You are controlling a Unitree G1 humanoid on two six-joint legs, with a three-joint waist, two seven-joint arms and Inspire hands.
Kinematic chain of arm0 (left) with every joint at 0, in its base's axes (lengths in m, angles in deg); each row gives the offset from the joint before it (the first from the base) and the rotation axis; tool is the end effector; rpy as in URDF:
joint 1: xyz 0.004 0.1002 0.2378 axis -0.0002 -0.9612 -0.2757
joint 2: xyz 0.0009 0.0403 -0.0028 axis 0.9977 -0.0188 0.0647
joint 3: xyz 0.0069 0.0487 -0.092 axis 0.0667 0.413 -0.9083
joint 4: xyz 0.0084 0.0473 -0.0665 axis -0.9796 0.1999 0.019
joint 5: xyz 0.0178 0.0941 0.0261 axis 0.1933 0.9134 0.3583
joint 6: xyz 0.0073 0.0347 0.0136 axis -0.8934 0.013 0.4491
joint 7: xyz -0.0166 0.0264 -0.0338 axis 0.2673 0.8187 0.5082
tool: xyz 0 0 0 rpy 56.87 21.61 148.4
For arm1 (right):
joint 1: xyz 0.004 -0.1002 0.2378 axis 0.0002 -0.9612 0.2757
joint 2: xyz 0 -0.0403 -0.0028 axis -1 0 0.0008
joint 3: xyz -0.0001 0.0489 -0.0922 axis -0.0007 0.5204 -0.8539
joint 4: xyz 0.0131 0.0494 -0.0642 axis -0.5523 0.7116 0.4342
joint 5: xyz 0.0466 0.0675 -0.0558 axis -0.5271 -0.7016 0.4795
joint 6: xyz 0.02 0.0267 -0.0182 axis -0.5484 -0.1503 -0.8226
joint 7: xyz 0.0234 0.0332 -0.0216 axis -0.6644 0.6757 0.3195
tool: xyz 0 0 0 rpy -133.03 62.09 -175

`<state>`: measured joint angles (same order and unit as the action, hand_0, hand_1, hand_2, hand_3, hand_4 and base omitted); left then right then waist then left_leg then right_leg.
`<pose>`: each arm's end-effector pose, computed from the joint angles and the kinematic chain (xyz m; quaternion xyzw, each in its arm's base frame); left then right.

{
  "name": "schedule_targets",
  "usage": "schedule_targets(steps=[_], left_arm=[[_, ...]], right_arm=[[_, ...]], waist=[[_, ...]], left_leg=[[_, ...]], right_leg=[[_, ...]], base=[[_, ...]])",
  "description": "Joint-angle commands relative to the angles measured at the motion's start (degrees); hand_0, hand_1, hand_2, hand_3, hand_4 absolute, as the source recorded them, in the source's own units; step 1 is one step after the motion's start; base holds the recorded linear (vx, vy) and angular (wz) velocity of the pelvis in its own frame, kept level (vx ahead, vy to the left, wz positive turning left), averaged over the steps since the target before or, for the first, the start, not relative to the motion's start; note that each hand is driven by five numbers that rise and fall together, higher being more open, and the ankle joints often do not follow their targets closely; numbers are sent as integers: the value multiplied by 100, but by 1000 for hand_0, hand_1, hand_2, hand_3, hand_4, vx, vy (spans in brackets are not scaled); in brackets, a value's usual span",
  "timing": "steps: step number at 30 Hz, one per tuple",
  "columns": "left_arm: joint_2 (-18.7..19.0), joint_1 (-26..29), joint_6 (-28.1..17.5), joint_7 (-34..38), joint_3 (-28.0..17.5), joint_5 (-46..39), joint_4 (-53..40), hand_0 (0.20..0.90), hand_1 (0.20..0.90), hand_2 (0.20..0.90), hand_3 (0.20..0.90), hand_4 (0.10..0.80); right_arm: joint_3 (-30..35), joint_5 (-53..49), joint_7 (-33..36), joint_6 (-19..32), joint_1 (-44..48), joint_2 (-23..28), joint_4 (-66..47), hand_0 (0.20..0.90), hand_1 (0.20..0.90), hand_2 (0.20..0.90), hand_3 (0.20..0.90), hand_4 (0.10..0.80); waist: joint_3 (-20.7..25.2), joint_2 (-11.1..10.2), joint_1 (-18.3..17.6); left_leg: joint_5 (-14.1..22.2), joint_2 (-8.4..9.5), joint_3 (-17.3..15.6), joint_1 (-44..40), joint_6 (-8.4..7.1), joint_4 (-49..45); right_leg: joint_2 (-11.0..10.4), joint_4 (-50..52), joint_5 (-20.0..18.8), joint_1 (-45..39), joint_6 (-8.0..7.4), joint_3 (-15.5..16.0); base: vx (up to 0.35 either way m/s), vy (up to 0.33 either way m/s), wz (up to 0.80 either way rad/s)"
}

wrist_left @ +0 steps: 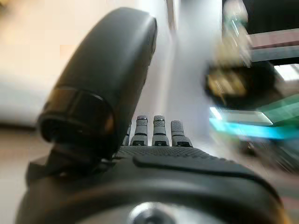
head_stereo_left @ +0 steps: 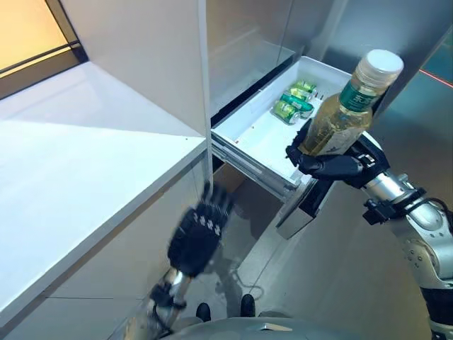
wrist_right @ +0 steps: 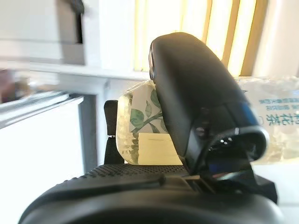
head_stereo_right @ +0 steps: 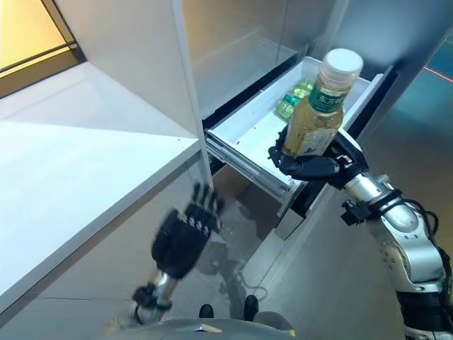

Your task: Put drinks into fridge and close the fridge

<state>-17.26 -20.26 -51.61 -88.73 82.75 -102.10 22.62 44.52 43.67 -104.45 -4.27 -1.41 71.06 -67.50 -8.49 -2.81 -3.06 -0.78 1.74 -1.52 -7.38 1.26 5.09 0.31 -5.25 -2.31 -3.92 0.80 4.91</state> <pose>0.0832 0.1604 -0.0773 -0.7065 0.1478 -0.2337 0.6514 0.1918 -0.2671 0.1455 -0.0587 -0.0992 0.2093 0.9710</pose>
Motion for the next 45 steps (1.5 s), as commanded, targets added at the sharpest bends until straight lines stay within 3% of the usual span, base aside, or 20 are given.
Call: schedule_targets(steps=[1,3,5,7,8,9,13,18,28,38,45], left_arm=[[42,196,-129,-579,-36,615,239,900,900,900,900,800],[54,198,-499,-309,-99,987,577,900,900,900,900,800],[175,218,-1205,338,-74,1287,928,900,900,900,900,800],[301,253,-1462,652,-50,1420,1085,900,900,900,900,800],[422,298,-1838,956,12,1726,1221,900,900,900,900,800],[635,345,-2551,1869,180,2231,1367,900,900,900,900,800],[807,525,-3179,3041,253,3185,1607,900,900,900,900,800],[833,650,-3277,3683,204,4029,2297,900,900,900,900,800],[1099,464,-3135,4031,30,4758,3368,900,900,900,900,800],[1354,364,-3247,4263,-140,5031,3390,900,900,900,900,800],[1610,562,-3355,4185,-62,4800,3177,900,900,900,900,800]], right_arm=[[1114,-451,317,1198,626,382,-6,300,300,300,200,100],[1249,-161,378,1305,518,534,59,300,300,300,200,100],[1207,-175,434,1150,667,793,123,300,300,300,200,100],[1157,-53,461,1125,767,933,191,300,300,300,200,100],[1043,-17,517,1038,973,1152,290,300,300,300,200,100],[869,-56,545,852,1314,1545,487,300,300,300,200,100],[400,-36,444,554,2012,2032,979,300,300,300,200,100],[-532,442,270,122,3087,2251,1725,300,300,300,200,100],[-2148,875,-24,-321,4953,2418,3252,300,300,300,200,100],[-3122,1462,25,-756,5680,2125,4646,300,300,300,200,100],[-3830,1842,102,-941,6286,2098,5948,300,300,300,200,100]], waist=[[600,-162,-46],[599,-175,-78],[606,-193,-96],[604,-201,-95],[610,-222,-82],[621,-249,-49],[635,-316,43],[631,-467,230],[511,-692,632],[179,-712,1021],[-424,-556,1241]], left_leg=[[540,25,-315,65,-98,-9],[550,28,-345,81,-83,-9],[541,37,-360,101,-82,-9],[533,39,-364,111,-79,-9],[525,37,-375,115,-83,-9],[486,23,-396,129,-91,-9],[449,13,-416,147,-105,-9],[413,-21,-441,153,-117,-9],[400,-64,-275,148,-116,-9],[335,-56,43,367,-99,-64],[186,-32,264,876,-106,-87]], right_leg=[[-113,47,43,-44,-602,-163],[-97,52,44,-20,-607,-209],[-72,47,22,12,-620,-266],[-59,31,12,24,-620,-296],[-50,25,6,32,-624,-305],[-35,25,-9,53,-627,-303],[-29,25,-15,80,-639,-248],[-32,25,-14,68,-643,-91],[21,25,56,-26,-612,69],[47,25,64,39,-539,112],[36,25,-45,441,-489,176]], base=[[7,22,-9],[7,9,-15],[10,1,-13],[15,-2,-16],[38,-19,-33],[39,-22,-28],[49,-36,-16],[73,-54,-2],[129,-64,13],[75,-69,16],[-128,-45,15]])
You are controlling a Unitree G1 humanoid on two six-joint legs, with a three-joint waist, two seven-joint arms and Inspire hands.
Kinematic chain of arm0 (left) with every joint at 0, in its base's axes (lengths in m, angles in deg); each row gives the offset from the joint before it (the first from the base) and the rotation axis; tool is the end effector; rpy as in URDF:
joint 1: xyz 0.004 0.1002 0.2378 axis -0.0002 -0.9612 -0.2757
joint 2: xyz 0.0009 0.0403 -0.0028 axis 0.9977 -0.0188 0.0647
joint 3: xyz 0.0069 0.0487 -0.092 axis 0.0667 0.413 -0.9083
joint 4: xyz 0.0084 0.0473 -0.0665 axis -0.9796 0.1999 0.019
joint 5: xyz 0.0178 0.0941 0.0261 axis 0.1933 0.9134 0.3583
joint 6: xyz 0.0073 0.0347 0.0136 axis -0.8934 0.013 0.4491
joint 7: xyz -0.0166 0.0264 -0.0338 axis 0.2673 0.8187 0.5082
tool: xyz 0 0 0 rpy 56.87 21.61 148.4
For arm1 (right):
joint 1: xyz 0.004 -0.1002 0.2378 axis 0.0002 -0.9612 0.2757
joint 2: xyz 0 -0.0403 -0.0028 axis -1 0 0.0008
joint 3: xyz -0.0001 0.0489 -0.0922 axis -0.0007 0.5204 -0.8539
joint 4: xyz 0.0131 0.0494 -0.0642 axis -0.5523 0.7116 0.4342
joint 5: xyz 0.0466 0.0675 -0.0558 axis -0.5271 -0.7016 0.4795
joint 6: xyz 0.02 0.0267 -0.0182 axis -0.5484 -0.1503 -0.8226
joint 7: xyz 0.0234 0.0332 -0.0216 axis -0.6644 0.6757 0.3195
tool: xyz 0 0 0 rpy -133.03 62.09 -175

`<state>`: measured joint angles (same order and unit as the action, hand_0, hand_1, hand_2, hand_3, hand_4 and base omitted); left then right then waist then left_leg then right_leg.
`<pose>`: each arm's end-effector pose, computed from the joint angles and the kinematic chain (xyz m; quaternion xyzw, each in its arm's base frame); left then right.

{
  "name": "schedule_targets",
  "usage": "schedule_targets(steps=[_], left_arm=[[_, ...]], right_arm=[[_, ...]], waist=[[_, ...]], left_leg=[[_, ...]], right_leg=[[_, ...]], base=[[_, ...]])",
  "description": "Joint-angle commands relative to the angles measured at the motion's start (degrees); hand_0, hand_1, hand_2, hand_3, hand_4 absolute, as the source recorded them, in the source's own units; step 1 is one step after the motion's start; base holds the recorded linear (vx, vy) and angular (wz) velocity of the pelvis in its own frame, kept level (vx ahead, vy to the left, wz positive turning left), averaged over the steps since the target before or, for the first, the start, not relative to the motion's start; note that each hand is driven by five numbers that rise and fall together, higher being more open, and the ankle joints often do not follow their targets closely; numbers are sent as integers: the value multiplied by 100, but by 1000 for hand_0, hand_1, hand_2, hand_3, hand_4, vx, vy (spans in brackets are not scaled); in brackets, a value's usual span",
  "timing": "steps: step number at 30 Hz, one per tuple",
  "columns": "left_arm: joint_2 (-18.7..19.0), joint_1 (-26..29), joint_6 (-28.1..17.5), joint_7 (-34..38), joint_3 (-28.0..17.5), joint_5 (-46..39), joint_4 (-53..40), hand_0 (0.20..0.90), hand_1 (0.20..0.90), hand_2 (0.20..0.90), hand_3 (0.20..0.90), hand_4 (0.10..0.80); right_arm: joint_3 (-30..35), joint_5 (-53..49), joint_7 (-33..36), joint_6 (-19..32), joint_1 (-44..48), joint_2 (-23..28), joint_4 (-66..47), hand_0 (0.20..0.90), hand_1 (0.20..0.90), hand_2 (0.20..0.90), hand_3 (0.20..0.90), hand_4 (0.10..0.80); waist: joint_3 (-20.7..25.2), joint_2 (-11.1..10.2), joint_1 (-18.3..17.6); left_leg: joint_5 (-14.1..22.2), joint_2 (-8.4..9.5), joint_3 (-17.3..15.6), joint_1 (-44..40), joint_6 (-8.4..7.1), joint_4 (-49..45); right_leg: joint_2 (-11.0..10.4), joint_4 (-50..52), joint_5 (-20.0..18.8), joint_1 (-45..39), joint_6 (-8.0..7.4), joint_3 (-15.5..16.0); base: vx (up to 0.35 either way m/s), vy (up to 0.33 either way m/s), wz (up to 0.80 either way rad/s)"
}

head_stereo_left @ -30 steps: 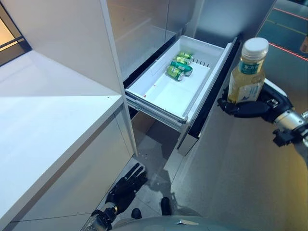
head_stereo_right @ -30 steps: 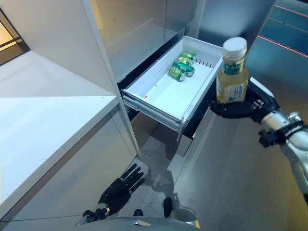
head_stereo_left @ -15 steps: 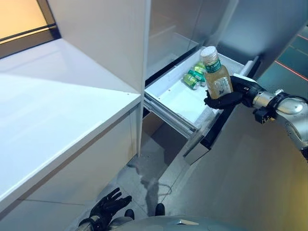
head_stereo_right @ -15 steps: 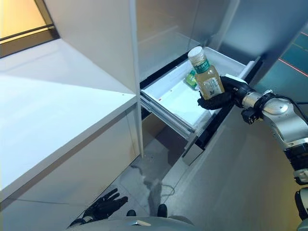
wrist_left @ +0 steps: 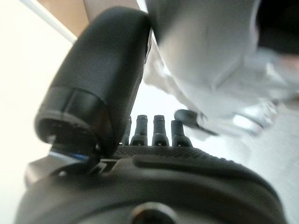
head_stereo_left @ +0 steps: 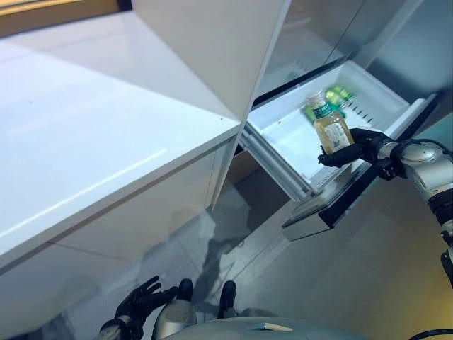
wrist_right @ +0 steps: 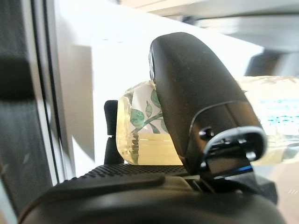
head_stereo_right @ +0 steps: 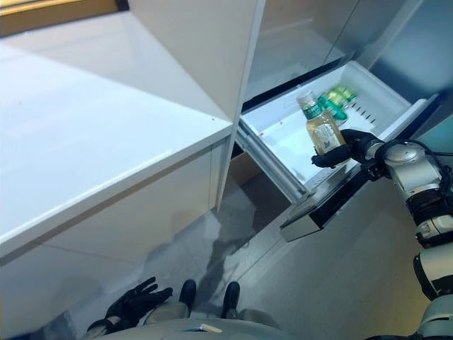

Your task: Put drinks into fridge and close the fridge

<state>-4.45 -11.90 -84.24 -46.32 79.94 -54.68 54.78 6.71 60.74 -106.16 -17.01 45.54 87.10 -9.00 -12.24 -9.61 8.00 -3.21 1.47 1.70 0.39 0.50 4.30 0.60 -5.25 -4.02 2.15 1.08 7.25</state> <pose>0.0591 0.2679 -0.0962 -0.0879 0.4630 0.1075 0.8754 0.3000 -0.3268 0.1730 -0.2943 0.2442 0.0604 0.9220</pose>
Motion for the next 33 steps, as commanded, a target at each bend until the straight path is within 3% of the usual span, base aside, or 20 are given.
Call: schedule_targets(steps=[1,11,23,27,33], left_arm=[[335,-273,-92,-50,217,44,-43,900,900,900,900,800],[432,-235,-164,-89,223,-63,-127,900,900,900,900,800],[540,-224,-174,-290,88,-290,-134,900,900,900,900,800],[640,-99,681,246,240,-419,-842,900,900,900,900,800],[821,406,1207,524,319,-716,-873,900,900,900,900,800]], right_arm=[[-64,172,236,335,1601,502,136,300,300,300,200,100],[-341,899,-66,657,1940,409,1213,300,300,300,200,100],[-831,1860,-263,505,2486,327,2052,300,300,300,200,100],[-966,2172,-563,104,2793,155,2157,300,300,300,200,100],[-1256,2371,-1053,93,3232,80,2567,300,300,300,200,100]], waist=[[-68,132,139],[-468,328,323],[-785,494,505],[-715,446,570],[-730,379,567]], left_leg=[[422,-4,-56,116,-31,-9],[295,49,10,402,-62,-23],[177,100,97,718,-94,-40],[176,111,153,762,-80,-74],[160,72,156,868,-85,-71]], right_leg=[[4,27,124,-154,-514,-50],[-68,87,90,79,-491,155],[-120,151,75,358,-457,302],[-111,191,107,378,-423,304],[-89,218,87,503,-395,337]], base=[[-72,-4,4],[-44,-8,9],[-15,-5,6],[80,-15,2],[21,-20,2]])
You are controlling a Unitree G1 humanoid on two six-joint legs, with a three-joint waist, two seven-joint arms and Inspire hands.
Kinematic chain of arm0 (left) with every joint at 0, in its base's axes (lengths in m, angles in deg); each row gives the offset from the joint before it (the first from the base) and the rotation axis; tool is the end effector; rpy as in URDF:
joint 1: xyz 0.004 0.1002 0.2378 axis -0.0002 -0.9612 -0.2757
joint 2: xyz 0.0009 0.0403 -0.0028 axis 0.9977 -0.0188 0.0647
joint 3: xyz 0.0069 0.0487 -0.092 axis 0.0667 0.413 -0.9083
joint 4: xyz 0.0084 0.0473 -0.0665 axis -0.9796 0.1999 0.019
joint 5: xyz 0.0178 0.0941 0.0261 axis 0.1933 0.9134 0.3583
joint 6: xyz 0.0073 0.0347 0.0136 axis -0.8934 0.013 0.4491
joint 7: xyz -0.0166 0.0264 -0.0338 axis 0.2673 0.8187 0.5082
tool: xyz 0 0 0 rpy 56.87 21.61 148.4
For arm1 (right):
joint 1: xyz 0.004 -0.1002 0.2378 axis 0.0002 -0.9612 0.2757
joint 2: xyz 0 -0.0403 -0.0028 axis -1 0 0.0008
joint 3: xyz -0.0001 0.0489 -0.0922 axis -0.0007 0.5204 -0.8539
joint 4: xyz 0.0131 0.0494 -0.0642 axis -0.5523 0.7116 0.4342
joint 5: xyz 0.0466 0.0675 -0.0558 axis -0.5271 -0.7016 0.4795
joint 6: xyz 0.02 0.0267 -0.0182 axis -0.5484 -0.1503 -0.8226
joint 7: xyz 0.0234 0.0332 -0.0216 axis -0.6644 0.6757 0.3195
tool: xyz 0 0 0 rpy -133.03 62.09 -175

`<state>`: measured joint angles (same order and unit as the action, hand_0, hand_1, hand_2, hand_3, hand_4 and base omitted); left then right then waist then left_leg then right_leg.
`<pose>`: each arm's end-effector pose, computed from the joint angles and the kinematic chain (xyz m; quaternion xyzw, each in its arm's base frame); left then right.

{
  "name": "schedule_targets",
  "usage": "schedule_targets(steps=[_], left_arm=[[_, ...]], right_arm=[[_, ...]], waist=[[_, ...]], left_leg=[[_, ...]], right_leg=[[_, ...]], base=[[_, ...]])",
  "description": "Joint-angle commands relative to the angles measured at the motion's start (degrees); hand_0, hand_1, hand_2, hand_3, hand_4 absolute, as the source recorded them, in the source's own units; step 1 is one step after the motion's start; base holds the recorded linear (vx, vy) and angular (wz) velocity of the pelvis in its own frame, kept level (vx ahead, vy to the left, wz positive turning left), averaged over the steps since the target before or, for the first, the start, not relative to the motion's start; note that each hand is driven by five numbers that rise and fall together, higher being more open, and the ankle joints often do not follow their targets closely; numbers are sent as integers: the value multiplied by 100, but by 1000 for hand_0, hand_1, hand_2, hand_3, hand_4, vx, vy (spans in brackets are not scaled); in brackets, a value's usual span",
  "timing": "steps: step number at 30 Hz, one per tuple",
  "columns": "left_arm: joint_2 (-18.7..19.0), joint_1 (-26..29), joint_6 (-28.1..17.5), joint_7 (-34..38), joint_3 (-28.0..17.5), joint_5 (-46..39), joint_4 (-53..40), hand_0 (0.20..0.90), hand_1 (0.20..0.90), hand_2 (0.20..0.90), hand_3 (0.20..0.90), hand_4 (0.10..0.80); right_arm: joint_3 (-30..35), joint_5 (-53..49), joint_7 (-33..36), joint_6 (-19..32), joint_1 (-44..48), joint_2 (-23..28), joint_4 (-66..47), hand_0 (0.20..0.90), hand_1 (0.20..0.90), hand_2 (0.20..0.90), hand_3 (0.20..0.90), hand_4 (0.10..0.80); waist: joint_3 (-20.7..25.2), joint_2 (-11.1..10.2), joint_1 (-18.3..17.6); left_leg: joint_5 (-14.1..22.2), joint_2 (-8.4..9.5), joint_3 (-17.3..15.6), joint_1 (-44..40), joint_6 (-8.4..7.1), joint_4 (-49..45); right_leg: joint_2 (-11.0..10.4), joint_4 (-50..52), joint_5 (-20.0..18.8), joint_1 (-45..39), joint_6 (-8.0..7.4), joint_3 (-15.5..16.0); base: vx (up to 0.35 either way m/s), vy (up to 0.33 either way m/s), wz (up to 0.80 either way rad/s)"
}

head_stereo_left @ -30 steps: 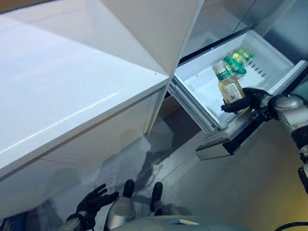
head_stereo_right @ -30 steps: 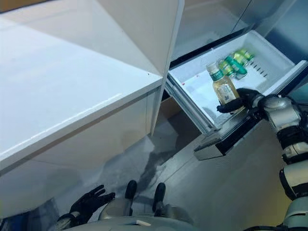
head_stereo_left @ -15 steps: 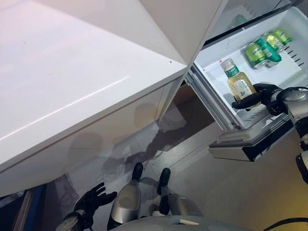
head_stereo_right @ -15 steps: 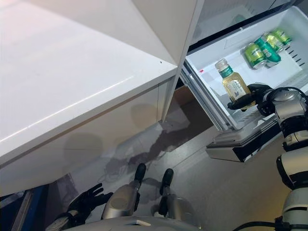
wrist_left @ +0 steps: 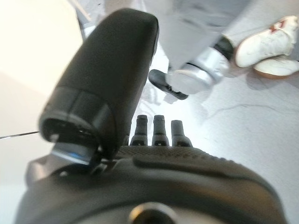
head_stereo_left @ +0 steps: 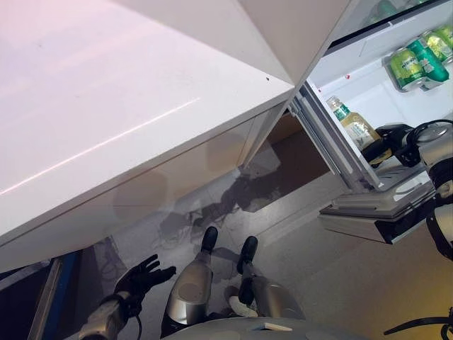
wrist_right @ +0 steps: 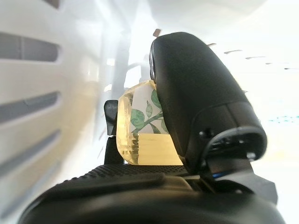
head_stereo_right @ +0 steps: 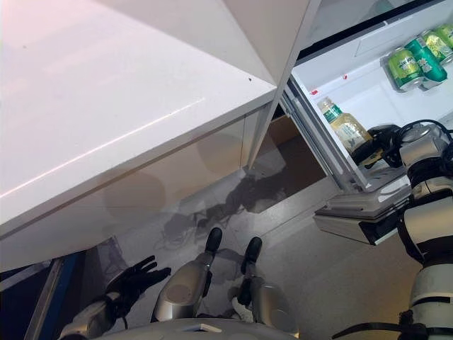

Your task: Put drinks into fridge and close the fridge

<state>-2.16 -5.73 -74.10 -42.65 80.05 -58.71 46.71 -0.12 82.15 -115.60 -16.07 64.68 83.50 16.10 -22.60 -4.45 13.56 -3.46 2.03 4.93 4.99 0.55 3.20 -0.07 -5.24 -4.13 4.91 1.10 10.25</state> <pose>0.1145 0.2706 -0.0765 -0.1063 0.4302 0.1100 0.8897 0.3177 -0.3434 0.2162 -0.3899 0.3449 0.0054 0.8538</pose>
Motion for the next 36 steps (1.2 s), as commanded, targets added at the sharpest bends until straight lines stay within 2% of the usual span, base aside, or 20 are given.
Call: schedule_targets(steps=[1,10,27,28,30,31,32,36], left_arm=[[598,-124,216,185,346,-396,-30,900,900,900,900,800],[637,210,335,240,441,-574,100,900,900,900,900,800],[682,417,377,158,421,-364,278,900,900,900,900,800],[686,425,373,157,419,-344,290,900,900,900,900,800],[688,430,368,140,416,-288,306,900,900,900,900,800],[688,439,379,153,424,-284,302,900,900,900,900,800],[694,456,393,175,439,-292,304,900,900,900,900,800],[712,489,387,132,441,-263,348,900,900,900,900,800]], right_arm=[[-604,288,-74,-36,1339,389,98,300,300,300,200,100],[-677,329,178,-369,1417,180,290,300,300,300,200,100],[-425,476,100,-749,1191,-53,561,300,300,300,200,100],[-390,491,117,-745,1154,-54,588,356,356,356,266,166],[-338,476,157,-740,1073,-64,618,547,547,547,488,388],[-313,471,202,-741,1045,-78,631,822,822,822,809,709],[-288,450,271,-732,1018,-99,647,900,900,900,900,800],[-224,405,394,-676,951,-124,683,900,900,900,900,800]], waist=[[275,-124,4],[119,-76,68],[53,-116,207],[49,-121,214],[48,-129,232],[48,-131,237],[51,-136,238],[48,-134,239]], left_leg=[[177,19,-167,434,-88,34],[119,43,-104,583,-111,-1],[119,73,-18,676,-106,-97],[122,74,-15,672,-104,-105],[129,80,1,669,-99,-116],[131,84,7,671,-96,-121],[134,83,7,666,-90,-122],[139,85,13,655,-89,-124]], right_leg=[[-24,226,96,258,-389,43],[-51,277,118,356,-350,140],[-93,355,160,365,-358,299],[-95,356,159,354,-360,308],[-97,357,162,341,-360,322],[-97,357,160,337,-362,326],[-96,354,154,328,-366,322],[-99,354,150,317,-376,323]], base=[[0,0,0],[-14,16,7],[7,-5,6],[0,0,0],[12,-10,2],[21,-22,3],[0,0,0],[2,-2,3]])
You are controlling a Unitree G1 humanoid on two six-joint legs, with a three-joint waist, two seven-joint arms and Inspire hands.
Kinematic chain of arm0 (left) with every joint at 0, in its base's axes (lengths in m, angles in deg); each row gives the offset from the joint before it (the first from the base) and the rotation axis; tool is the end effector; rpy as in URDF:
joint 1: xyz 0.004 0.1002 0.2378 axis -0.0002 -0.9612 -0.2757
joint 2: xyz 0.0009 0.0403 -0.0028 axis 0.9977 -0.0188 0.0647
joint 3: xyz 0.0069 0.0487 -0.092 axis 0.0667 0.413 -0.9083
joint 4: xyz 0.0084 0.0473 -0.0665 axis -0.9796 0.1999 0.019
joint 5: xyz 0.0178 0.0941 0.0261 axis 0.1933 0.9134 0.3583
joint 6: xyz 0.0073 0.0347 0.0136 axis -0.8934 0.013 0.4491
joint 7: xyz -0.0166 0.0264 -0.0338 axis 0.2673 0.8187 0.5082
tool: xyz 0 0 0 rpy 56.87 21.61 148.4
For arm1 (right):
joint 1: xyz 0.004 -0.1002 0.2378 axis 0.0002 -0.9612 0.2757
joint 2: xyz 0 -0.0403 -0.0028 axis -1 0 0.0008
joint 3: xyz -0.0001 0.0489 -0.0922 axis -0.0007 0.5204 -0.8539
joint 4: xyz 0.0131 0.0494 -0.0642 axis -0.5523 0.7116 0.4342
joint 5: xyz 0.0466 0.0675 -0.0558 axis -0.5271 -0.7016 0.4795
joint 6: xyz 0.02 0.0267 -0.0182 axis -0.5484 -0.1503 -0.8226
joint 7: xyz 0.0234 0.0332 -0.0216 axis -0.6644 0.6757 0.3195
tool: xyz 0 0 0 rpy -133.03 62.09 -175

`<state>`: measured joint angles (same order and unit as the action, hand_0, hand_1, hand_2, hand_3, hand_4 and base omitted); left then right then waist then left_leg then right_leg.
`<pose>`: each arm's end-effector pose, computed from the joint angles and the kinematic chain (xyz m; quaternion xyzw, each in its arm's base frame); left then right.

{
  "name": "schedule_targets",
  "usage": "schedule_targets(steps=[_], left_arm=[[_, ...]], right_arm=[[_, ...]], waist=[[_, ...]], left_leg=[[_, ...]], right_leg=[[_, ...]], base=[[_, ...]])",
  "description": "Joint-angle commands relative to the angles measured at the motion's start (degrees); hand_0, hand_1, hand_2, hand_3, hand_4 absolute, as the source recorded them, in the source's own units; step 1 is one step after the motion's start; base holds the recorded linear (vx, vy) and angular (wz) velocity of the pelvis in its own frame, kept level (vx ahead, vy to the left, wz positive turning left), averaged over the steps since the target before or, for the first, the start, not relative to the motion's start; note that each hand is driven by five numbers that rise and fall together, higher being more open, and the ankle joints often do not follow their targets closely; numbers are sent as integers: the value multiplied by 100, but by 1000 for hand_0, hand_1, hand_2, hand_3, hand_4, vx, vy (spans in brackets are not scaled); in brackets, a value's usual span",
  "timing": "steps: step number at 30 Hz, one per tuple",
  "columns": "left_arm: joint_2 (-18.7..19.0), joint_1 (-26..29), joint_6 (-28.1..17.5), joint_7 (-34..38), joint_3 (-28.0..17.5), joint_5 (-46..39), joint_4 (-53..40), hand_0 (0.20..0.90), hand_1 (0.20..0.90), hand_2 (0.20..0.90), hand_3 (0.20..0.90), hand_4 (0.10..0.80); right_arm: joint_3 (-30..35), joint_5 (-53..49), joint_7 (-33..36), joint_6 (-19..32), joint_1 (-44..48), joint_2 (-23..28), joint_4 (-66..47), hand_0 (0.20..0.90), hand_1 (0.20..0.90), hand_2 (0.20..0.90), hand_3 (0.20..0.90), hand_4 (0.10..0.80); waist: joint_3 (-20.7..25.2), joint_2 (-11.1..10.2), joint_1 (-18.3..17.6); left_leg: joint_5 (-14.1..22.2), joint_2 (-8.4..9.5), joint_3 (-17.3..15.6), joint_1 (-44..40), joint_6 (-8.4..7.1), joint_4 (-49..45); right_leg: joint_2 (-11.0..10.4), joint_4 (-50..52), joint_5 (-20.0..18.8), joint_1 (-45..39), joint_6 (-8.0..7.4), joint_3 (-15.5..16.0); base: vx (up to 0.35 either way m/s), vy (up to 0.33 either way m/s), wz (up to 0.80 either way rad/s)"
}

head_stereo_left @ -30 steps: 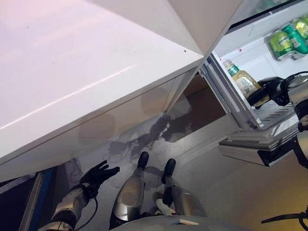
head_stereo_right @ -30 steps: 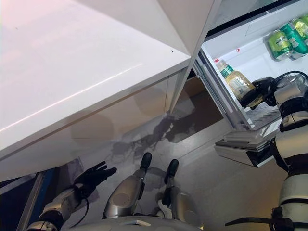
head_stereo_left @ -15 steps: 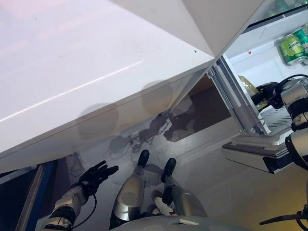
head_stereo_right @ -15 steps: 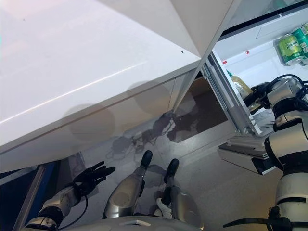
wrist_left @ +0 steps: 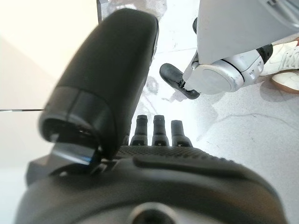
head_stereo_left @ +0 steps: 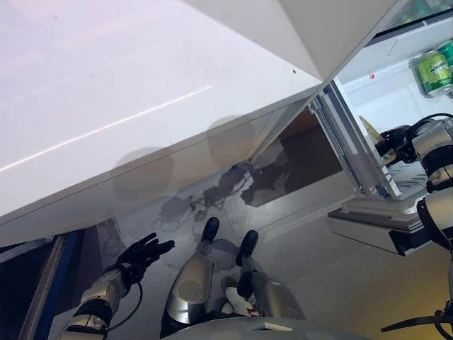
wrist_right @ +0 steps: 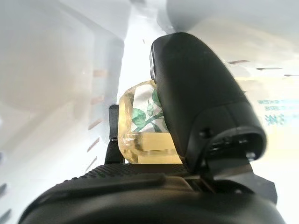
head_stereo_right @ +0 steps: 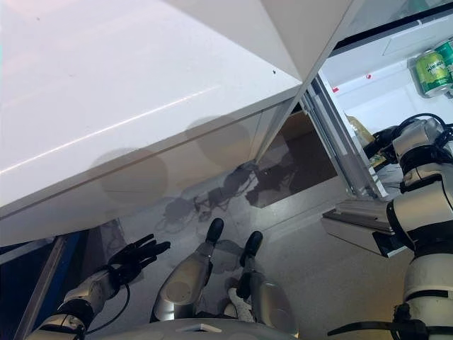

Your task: Put drinks into fridge and close the fridge

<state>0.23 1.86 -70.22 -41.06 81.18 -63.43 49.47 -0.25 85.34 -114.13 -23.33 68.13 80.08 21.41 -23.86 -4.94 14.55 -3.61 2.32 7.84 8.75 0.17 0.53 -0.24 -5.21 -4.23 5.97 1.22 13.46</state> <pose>0.1506 0.2776 -0.0620 -0.1240 0.4159 0.1239 0.8923 0.3218 -0.3379 0.2147 -0.3665 0.3960 -0.0406 0.8409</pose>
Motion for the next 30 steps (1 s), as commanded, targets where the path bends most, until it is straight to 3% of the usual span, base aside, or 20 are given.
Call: schedule_targets(steps=[1,19,26,30], left_arm=[[476,-259,1,-18,340,207,78,900,900,900,900,800],[452,-199,11,84,375,249,301,900,900,900,900,800],[436,-327,117,84,353,536,538,900,900,900,900,800],[368,-480,99,-1,308,625,694,900,900,900,900,800]], right_arm=[[-193,73,281,52,586,208,147,900,900,900,900,800],[-13,-183,825,198,395,344,-20,900,900,900,900,800],[184,-1176,2166,898,315,594,-521,900,900,900,900,800],[477,-1739,3135,1114,136,813,-1488,900,900,900,900,800]], waist=[[174,-88,138],[354,-146,-38],[674,-181,-281],[874,-173,-487]], left_leg=[[159,52,-279,280,-52,133],[200,24,-400,0,-19,253],[259,-38,-602,-305,-20,330],[305,-50,-688,-471,-12,359]], right_leg=[[-86,351,161,206,-391,3],[-74,308,139,49,-424,-123],[-79,247,123,-155,-486,-236],[-74,216,115,-255,-526,-363]], base=[[5,-6,4],[-1,8,-1],[23,43,-9],[39,41,-14]])
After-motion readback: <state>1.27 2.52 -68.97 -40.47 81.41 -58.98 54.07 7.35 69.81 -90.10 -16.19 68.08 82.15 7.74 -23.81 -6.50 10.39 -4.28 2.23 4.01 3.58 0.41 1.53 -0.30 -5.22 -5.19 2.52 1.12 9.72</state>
